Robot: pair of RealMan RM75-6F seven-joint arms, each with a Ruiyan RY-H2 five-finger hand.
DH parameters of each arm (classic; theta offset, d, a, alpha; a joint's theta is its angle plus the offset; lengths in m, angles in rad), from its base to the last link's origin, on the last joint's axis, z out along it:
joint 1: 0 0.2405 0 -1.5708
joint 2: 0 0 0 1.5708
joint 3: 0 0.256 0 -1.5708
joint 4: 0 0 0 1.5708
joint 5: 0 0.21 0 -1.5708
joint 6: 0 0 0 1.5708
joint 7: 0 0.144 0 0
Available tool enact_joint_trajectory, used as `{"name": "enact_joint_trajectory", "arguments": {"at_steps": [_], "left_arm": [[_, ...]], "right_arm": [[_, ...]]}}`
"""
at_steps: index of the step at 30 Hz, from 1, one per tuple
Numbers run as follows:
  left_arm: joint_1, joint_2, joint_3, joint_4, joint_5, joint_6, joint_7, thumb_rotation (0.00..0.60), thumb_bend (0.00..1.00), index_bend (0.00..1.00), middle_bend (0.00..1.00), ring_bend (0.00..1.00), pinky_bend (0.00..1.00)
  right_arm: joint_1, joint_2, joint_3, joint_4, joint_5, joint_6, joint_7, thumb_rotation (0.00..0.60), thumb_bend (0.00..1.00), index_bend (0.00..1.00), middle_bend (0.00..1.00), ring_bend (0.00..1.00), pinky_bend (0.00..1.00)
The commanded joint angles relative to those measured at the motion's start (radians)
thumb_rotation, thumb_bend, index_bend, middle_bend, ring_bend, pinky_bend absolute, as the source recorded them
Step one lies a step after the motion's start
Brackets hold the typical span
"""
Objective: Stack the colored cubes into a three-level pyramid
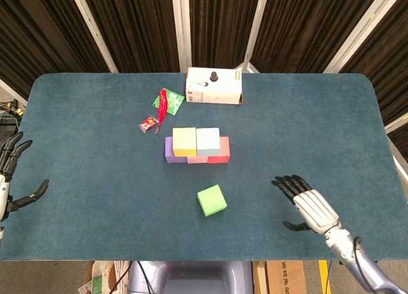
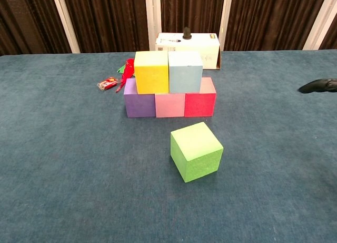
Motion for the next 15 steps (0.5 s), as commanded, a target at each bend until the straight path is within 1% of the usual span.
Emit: {"name": "enact_joint_trajectory", "arguments": {"at_steps": [1,7,12,15], "left_arm": [[0.023,-0.041,-0.013,0.038,0.002,0.014,0.001,0.6,0.35,0.12,0.01,0.0,0.0],[0.047,-0.086,-0.029,0.077,-0.007,0.015,-0.011,0.6,0.35,0.12,0.01,0.0,0.0],[0.062,-0.109,-0.036,0.107,-0.028,-0.01,-0.018,0.6,0.35,0.12,0.01,0.0,0.0],[0.056,-0.111,-0.045,0.109,-0.036,-0.035,-0.029,0.6,0.35,0.12,0.01,0.0,0.0]], "right_arm": [[0.026,-0.026,0.004,-0.015,-0.001,-0.026,-0.027,0.6,0.24,0.08,0.08,0.0,0.0],[0.057,-0.07,0.037,-0.054,0.051,-0.044,-0.092,0.6,0.24,0.08,0.08,0.0,0.0],[0.087,-0.111,0.076,-0.107,0.15,-0.08,-0.221,0.6,0.24,0.08,0.08,0.0,0.0],[0.115,-0.133,0.093,-0.126,0.185,-0.109,-0.269,0.6,0.24,0.08,0.08,0.0,0.0]]}}
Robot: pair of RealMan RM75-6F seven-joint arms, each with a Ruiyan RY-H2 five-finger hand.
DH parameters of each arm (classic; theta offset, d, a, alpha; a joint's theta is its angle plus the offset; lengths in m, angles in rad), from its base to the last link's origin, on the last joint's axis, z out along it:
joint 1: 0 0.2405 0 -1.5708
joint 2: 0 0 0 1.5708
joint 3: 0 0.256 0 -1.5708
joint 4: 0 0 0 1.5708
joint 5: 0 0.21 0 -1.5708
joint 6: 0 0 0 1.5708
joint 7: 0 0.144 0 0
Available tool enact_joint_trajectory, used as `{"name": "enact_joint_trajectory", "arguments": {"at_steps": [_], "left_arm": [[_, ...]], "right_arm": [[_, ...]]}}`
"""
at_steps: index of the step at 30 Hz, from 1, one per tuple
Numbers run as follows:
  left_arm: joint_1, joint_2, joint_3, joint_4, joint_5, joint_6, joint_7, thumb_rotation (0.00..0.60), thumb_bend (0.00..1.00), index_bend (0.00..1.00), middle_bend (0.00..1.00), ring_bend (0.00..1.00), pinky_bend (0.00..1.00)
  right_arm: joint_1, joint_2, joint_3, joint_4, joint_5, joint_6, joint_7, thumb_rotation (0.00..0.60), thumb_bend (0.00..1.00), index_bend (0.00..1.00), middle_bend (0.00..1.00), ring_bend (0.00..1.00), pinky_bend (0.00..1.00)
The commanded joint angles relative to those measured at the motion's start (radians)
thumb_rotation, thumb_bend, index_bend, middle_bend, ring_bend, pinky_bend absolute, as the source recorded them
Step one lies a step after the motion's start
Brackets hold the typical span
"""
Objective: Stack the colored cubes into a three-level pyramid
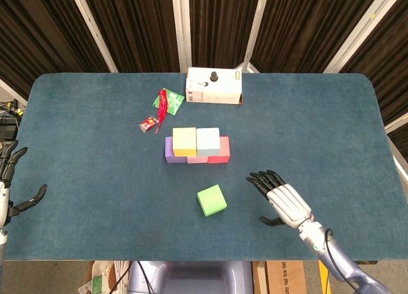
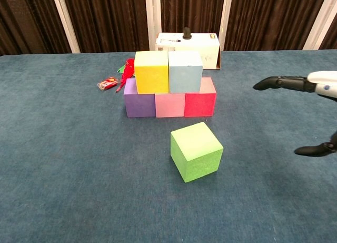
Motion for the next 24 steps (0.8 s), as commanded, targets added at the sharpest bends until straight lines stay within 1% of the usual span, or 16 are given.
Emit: {"name": "enact_joint_trajectory", "arguments": {"at_steps": [1,5,10,17,24], "left_arm": [[-0.004,-0.004,-0.012,0.005,-0.008,-0.02,-0.005,0.6,0.35,0.12,0.01,0.0,0.0],[-0.012,-0.015,-0.035,0.01,-0.019,-0.041,0.004,0.6,0.35,0.12,0.01,0.0,0.0],[-0.04,-0.035,-0.073,0.017,-0.049,-0.093,0.009,0.6,0.35,0.12,0.01,0.0,0.0],[-0.067,-0.06,-0.11,0.032,-0.08,-0.147,0.027,0.6,0.35,0.12,0.01,0.0,0.0],[-0.078,-0.076,-0.131,0.041,-0.094,-0.17,0.04,0.6,0.35,0.12,0.01,0.0,0.0]], "right_arm": [[0.047,-0.044,0.035,-0.036,0.067,-0.049,-0.084,0.6,0.24,0.09,0.08,0.0,0.0],[0.087,-0.085,0.052,-0.043,0.127,-0.085,-0.16,0.6,0.24,0.1,0.09,0.0,0.0],[0.128,-0.129,0.058,-0.041,0.187,-0.116,-0.225,0.6,0.24,0.11,0.1,0.0,0.0],[0.17,-0.189,0.06,-0.016,0.226,-0.135,-0.25,0.6,0.24,0.13,0.13,0.0,0.0],[0.212,-0.243,0.068,0.034,0.264,-0.156,-0.259,0.6,0.24,0.15,0.15,0.0,0.0]]}}
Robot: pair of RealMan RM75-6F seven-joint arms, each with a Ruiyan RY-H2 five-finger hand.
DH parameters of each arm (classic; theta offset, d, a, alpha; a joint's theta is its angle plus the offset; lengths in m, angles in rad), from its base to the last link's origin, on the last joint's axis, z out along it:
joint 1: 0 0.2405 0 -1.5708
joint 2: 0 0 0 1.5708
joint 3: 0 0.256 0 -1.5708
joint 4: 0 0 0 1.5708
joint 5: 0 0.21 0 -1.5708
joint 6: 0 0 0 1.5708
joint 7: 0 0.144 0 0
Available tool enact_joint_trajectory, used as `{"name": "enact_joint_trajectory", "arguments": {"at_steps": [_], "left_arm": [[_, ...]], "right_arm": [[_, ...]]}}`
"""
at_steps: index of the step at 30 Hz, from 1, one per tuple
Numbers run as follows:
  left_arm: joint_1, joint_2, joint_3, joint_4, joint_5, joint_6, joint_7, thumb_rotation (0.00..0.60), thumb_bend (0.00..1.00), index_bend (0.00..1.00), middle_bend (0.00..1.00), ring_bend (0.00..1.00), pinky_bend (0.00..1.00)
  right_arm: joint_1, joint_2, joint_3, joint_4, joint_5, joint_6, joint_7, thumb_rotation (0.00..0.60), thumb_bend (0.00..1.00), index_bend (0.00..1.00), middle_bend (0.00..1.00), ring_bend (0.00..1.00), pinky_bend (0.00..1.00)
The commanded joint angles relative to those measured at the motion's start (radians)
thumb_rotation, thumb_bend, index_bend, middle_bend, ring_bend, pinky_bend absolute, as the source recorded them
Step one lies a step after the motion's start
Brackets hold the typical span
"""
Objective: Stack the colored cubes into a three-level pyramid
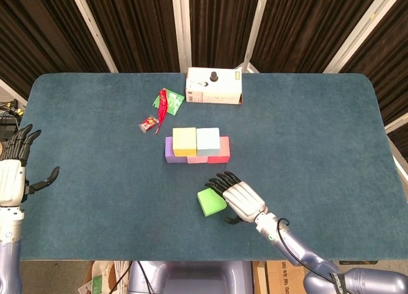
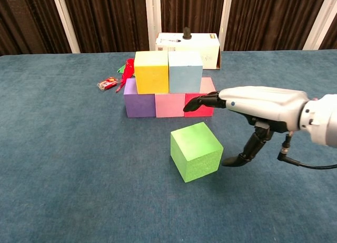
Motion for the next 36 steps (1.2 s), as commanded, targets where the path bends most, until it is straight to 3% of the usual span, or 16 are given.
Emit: {"name": "enact_joint_trajectory", "arguments": {"at_steps": [1,5,6,7,9,19,36], "left_arm": [[-0.001,-0.005,-0.006,0.003,-0.004,-0.003,0.003,0.6,0.35,0.12,0.01,0.0,0.0],[-0.004,-0.01,-0.014,0.008,-0.012,-0.016,0.008,0.6,0.35,0.12,0.01,0.0,0.0],[0.09,0.03,0.04,-0.014,0.019,0.078,-0.022,0.6,0.35,0.12,0.01,0.0,0.0],[0.122,0.051,0.07,-0.022,0.055,0.116,-0.047,0.6,0.35,0.12,0.01,0.0,0.0],[0.142,0.071,0.093,-0.021,0.091,0.136,-0.078,0.6,0.35,0.12,0.01,0.0,0.0],[0.142,0.064,0.077,-0.018,0.087,0.117,-0.074,0.6,0.35,0.12,0.01,0.0,0.0],[0.156,0.077,0.055,-0.035,0.051,0.084,-0.043,0.6,0.35,0.12,0.01,0.0,0.0]], "right_arm": [[0.018,-0.022,0.005,0.024,0.018,-0.009,-0.001,0.6,0.24,0.15,0.16,0.0,0.0],[0.036,-0.042,0.009,0.054,0.036,-0.015,0.001,0.6,0.24,0.16,0.18,0.01,0.0],[0.04,-0.047,0.01,0.061,0.041,-0.015,0.001,0.6,0.24,0.16,0.18,0.02,0.0],[0.042,-0.049,0.011,0.066,0.044,-0.016,0.002,0.6,0.24,0.17,0.19,0.02,0.0],[0.051,-0.058,0.012,0.081,0.054,-0.018,0.001,0.6,0.24,0.18,0.2,0.02,0.0],[0.08,-0.08,0.005,0.11,0.077,-0.028,-0.001,0.6,0.24,0.24,0.24,0.06,0.0],[0.098,-0.103,-0.002,0.13,0.104,-0.004,0.013,0.6,0.24,0.38,0.41,0.19,0.0]]}}
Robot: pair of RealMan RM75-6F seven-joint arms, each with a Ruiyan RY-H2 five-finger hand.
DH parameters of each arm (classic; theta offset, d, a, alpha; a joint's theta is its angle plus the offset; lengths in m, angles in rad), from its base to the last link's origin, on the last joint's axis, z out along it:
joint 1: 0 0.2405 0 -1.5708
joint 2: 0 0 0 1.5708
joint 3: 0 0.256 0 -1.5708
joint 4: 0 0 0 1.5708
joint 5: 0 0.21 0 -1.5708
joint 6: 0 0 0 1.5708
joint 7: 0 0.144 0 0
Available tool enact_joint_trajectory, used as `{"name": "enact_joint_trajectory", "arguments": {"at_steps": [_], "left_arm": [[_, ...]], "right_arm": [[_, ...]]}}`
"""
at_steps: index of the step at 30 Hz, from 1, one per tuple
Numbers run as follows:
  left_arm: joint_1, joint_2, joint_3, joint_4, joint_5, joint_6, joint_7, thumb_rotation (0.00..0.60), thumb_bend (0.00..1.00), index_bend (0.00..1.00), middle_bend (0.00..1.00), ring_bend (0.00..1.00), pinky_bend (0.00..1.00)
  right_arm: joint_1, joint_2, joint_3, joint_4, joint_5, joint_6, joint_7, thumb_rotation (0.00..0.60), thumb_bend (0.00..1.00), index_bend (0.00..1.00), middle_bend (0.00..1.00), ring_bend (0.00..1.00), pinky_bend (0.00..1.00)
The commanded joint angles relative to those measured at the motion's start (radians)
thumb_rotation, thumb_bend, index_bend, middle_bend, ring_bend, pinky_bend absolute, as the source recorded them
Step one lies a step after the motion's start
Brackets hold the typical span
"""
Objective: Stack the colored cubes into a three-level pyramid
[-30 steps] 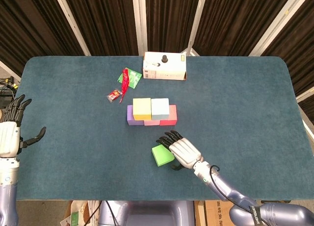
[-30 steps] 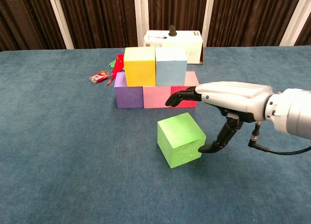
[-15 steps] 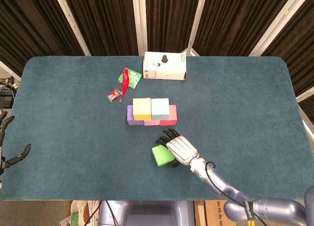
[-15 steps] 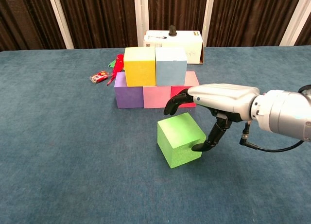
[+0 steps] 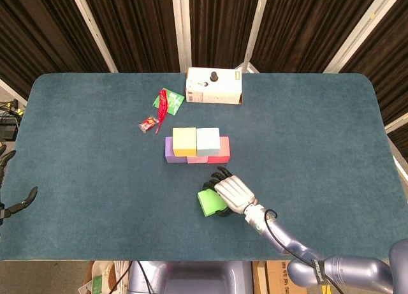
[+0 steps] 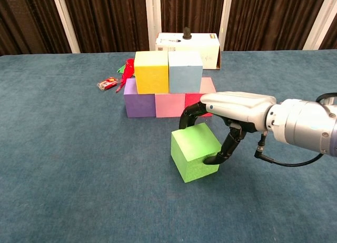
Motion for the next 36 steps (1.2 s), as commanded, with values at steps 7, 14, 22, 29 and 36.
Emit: {"name": "enact_joint_trajectory", "arguments": {"at_steps": [7,14,22,29,36], "left_arm": [[0.006,0.011,-0.01,-0.025,-0.021,-0.021,0.03,0.6,0.35,0.12,0.01,0.0,0.0],[0.006,-0.001,-0.028,-0.033,-0.051,-0.03,0.085,0.6,0.35,0.12,0.01,0.0,0.0],[0.01,-0.004,-0.039,-0.045,-0.073,-0.039,0.13,0.6,0.35,0.12,0.01,0.0,0.0],[0.013,-0.005,-0.048,-0.051,-0.091,-0.044,0.163,0.6,0.35,0.12,0.01,0.0,0.0],[0.018,0.014,-0.051,-0.073,-0.135,-0.077,0.229,0.6,0.35,0.12,0.01,0.0,0.0]], "right_arm": [[-0.002,0.023,-0.005,-0.031,0.004,0.028,-0.01,0.6,0.24,0.39,0.42,0.2,0.0],[-0.015,0.098,0.0,-0.113,0.021,0.055,-0.013,0.6,0.24,0.39,0.43,0.2,0.0],[-0.03,0.263,0.034,-0.254,0.077,0.078,-0.003,0.6,0.24,0.39,0.43,0.2,0.0],[0.026,0.51,0.125,-0.411,0.272,0.033,-0.03,0.6,0.24,0.41,0.43,0.2,0.0],[0.191,0.667,0.225,-0.447,0.551,-0.041,-0.061,0.6,0.26,0.41,0.43,0.2,0.0]]}}
